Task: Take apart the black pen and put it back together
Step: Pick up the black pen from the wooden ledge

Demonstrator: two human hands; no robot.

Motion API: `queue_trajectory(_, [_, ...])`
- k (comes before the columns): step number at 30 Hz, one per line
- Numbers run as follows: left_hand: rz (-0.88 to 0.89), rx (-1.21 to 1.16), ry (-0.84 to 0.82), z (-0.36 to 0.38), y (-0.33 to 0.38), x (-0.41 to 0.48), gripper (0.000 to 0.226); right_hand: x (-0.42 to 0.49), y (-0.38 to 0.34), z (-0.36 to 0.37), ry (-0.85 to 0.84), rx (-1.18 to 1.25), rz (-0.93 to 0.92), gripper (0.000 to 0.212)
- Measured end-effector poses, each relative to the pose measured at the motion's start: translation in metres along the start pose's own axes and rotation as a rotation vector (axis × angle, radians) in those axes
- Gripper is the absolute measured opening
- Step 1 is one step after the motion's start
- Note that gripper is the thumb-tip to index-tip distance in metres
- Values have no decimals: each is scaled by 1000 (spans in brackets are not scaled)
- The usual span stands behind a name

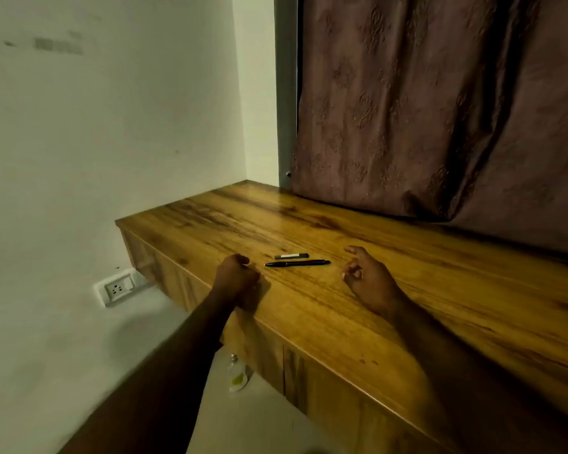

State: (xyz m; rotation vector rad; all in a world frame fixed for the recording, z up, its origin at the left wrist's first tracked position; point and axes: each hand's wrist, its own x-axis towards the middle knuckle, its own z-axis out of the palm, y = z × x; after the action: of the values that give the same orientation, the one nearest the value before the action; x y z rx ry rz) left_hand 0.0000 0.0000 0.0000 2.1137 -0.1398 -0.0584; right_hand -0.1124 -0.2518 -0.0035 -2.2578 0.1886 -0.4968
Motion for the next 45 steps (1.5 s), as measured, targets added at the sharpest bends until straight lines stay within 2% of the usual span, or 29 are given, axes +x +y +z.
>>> queue_trajectory(4, [103,170,45,-1,7,8,47,17,-4,8,-22,-248,-10,53])
queue_trajectory(7, [148,258,18,3,9,12,43,32,-2,16,-25,-352,3,55])
queue_trajectory(10, [183,323,-64,1,9,21,12,44,-2,19,-34,-393,1,52])
queue_trajectory(12, [200,345,-80,3,8,26,4,49,-1,21,-37,-394,-12,43])
queue_trajectory(17, [254,292,24,10,7,24,5,53,3,22,-27,-314,-35,7])
queue_trajectory(21, [295,182,-9,11,-2,22,6,53,7,17,-20,-96,-5,20])
queue_trajectory(24, [253,-9,-80,10,-7,24,8,51,6,12,15,115,13,17])
queue_trajectory(27, [242,-154,-156,9,-8,23,11,46,6,9,19,166,16,12])
queue_trajectory(31, [228,-303,-304,6,-5,18,24,40,5,10,30,160,28,29])
queue_trajectory(36, [158,-317,-300,2,2,10,26,28,-3,8,21,174,65,39])
queue_trajectory(39, [182,-261,-294,4,0,1,23,18,-3,6,16,176,77,41])
queue_trajectory(42, [257,-98,-168,9,-4,-14,18,10,-1,2,15,163,66,37])
queue_trajectory(45, [305,-27,-146,11,-6,-25,12,4,0,-3,-13,150,31,24])
